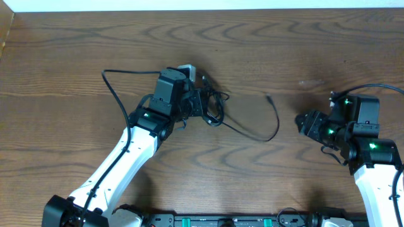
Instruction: Untangle cables
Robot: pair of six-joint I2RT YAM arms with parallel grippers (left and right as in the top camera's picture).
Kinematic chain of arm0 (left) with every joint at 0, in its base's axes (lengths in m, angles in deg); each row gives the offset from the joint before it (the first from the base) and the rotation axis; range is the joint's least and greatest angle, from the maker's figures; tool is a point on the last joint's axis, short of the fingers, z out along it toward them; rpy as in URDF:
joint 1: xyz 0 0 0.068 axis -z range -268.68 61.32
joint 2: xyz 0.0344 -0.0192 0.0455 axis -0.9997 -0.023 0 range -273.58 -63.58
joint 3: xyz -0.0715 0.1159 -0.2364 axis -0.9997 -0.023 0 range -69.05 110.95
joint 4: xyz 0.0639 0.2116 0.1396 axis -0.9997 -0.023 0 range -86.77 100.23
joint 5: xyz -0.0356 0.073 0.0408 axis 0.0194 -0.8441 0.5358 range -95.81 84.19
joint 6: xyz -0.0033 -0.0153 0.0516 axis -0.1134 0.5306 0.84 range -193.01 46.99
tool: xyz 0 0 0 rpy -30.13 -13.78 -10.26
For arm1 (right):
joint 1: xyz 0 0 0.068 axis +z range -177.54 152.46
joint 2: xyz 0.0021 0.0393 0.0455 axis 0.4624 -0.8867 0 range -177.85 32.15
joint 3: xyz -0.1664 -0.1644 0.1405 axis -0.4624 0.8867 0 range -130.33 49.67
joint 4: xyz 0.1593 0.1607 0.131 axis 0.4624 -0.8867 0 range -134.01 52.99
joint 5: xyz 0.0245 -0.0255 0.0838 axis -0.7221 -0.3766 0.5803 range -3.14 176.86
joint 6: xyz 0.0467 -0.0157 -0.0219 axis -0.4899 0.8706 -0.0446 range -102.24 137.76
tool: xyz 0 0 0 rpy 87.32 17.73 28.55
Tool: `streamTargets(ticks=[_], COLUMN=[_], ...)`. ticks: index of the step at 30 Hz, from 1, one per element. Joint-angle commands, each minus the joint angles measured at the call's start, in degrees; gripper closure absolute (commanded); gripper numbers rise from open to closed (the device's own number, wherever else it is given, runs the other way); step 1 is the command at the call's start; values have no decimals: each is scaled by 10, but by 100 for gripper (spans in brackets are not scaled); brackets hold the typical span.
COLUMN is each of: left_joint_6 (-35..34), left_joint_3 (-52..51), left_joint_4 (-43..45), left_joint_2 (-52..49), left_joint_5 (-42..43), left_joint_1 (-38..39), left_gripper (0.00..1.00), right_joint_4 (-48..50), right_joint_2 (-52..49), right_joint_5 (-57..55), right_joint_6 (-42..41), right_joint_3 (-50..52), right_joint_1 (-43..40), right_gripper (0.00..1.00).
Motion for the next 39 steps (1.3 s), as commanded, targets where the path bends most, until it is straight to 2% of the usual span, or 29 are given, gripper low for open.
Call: streamTargets(ticks=[1, 4, 8, 12, 15, 21, 25, 30, 33, 36, 37, 39], left_joint_6=[75, 75, 75, 75, 71, 71, 64, 27, 9, -23, -30, -49], left_joint_3=[1, 1, 1, 1, 1, 1, 1, 1, 1, 1, 1, 1], left_joint_4=[38, 50, 57, 90, 101, 106, 117, 141, 175, 208, 217, 249], left_joint_2=[11, 11, 11, 11, 11, 11, 11, 11, 11, 11, 11, 11], left_joint_5=[92, 103, 133, 197, 218, 245, 263, 277, 327, 354, 361, 386], left_joint_1=[-2, -2, -2, -2, -2, -2, -2, -1, 5, 17, 19, 23], left_gripper=[92, 92, 93, 93, 93, 92, 92, 92, 92, 92, 92, 92], right_joint_4=[-13, -6, 9, 12, 21, 96, 144, 203, 229, 253, 257, 256], right_joint_2=[0, 0, 0, 0, 0, -11, -47, -104, -139, -167, -174, -185], right_joint_5=[30, 127, 213, 214, 214, 198, 162, 150, 122, 120, 112, 82], right_joint_6=[6, 28, 33, 19, -17, -80, -140, -153, -176, -190, -190, -190], right_joint_3=[2, 2, 2, 2, 2, 2, 2, 2, 2, 2, 2, 2], right_joint_1=[3, 3, 9, 33, 64, 143, 192, 219, 224, 224, 224, 224], right_gripper=[33, 42, 43, 44, 48, 53, 55, 53, 51, 67, 79, 94])
